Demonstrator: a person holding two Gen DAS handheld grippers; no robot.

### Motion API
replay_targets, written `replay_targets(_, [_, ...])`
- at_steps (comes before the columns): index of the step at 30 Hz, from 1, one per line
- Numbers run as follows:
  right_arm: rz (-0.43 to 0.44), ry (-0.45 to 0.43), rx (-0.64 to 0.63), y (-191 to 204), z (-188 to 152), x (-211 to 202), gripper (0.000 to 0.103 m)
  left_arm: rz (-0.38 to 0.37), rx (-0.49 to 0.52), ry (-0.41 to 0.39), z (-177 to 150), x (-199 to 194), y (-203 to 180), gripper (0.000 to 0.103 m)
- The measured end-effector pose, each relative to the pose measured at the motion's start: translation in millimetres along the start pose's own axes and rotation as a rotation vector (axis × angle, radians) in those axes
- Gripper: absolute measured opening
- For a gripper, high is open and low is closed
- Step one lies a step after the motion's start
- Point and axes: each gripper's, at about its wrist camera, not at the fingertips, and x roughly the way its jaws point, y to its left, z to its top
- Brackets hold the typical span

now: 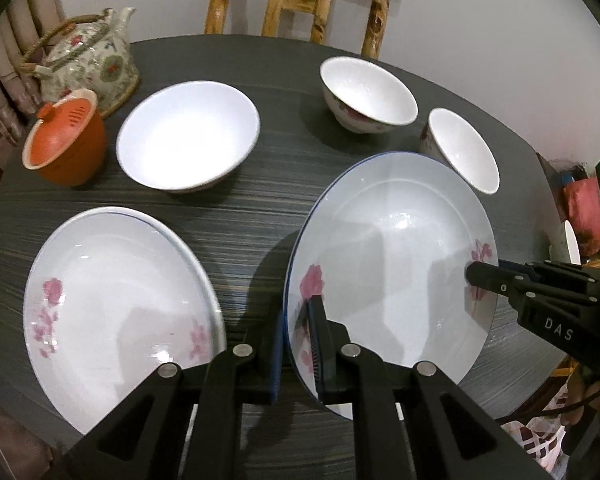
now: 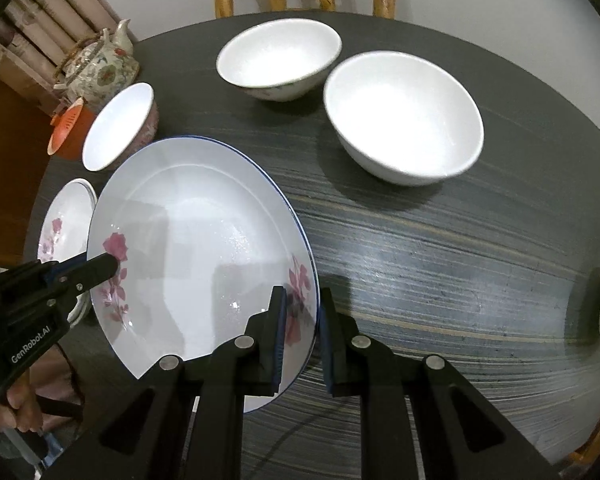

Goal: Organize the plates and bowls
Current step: 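Lower the rose plate onto the plate stack and open the right tool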

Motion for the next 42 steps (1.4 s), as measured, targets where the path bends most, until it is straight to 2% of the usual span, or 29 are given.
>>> replay_targets(10, [0.024,-0.026,-0.064,47,18,-21,0.015,0.046,-0.054,-0.057,-5,-44,47,0.011])
replay_targets(20, [0.065,-0.02,-0.159,130,42,-15,0.015,0.105,-0.136,-0.076,-23,-78,125,0.012])
replay_targets(30, [0.084,0.033,-0.2,187,40,17,0.015,0.119,-0.193,-0.042,-41,-69,174,0.012])
replay_targets(42, [0.073,0.077,-0.198,202,36,41,0.015,0.118,-0.214,-0.009,-46,-50,192,0.013])
